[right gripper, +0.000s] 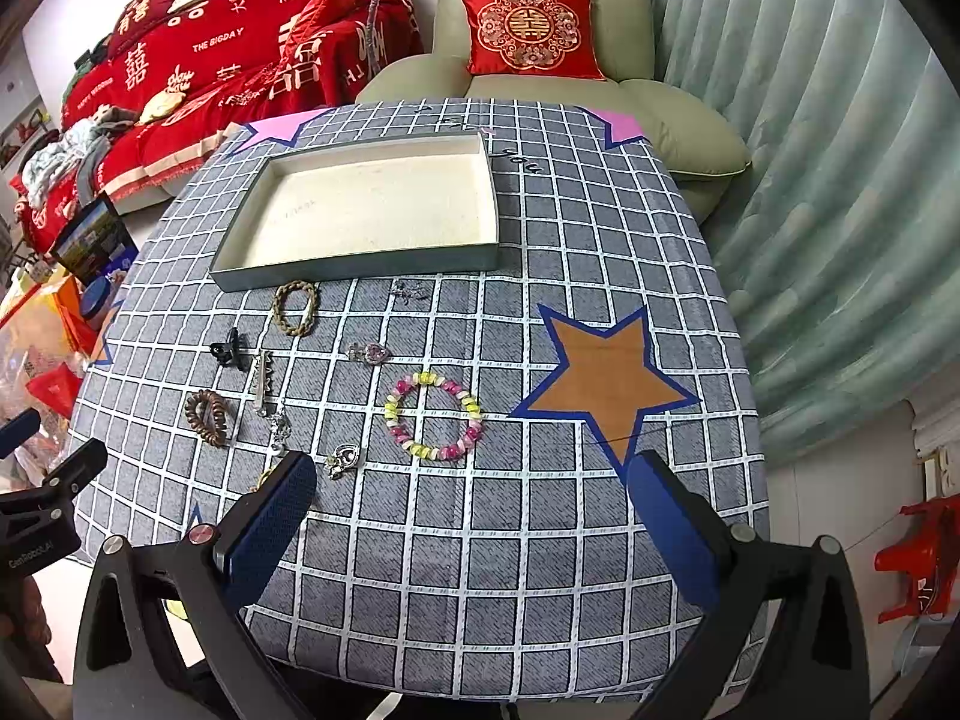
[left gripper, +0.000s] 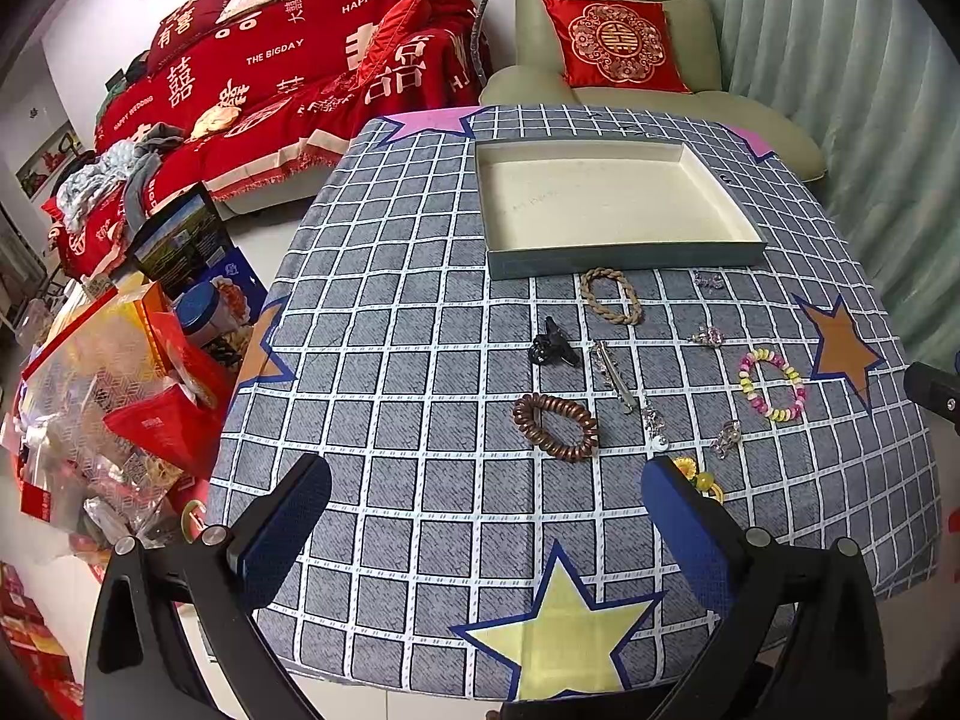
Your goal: Organize jewelry
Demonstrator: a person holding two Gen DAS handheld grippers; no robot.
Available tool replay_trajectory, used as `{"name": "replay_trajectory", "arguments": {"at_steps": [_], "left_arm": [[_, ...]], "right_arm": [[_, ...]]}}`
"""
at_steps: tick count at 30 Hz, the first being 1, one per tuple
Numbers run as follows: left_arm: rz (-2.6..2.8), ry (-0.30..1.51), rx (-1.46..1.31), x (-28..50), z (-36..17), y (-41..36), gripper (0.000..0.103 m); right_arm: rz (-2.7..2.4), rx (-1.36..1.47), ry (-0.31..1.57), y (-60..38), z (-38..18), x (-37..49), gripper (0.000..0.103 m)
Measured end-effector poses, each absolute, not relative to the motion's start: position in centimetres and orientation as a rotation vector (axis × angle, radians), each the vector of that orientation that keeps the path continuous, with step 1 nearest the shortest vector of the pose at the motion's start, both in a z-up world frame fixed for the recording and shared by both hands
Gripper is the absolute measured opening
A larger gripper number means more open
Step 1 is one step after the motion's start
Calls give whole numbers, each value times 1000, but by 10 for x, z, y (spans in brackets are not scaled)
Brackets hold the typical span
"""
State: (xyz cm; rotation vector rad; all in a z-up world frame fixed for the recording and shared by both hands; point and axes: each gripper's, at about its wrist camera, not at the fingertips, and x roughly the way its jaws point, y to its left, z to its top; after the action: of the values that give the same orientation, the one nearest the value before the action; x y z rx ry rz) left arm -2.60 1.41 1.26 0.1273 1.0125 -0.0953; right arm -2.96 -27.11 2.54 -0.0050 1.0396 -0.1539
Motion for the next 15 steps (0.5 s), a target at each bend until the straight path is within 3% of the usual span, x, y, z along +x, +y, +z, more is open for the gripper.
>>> {"name": "replay_trajectory", "arguments": {"at_steps": [15], "left_arm": [[-109,1045,120,-19,7,11,103]], "right_arm": [[-159,-4,1057,-275,19,-28,103]]}}
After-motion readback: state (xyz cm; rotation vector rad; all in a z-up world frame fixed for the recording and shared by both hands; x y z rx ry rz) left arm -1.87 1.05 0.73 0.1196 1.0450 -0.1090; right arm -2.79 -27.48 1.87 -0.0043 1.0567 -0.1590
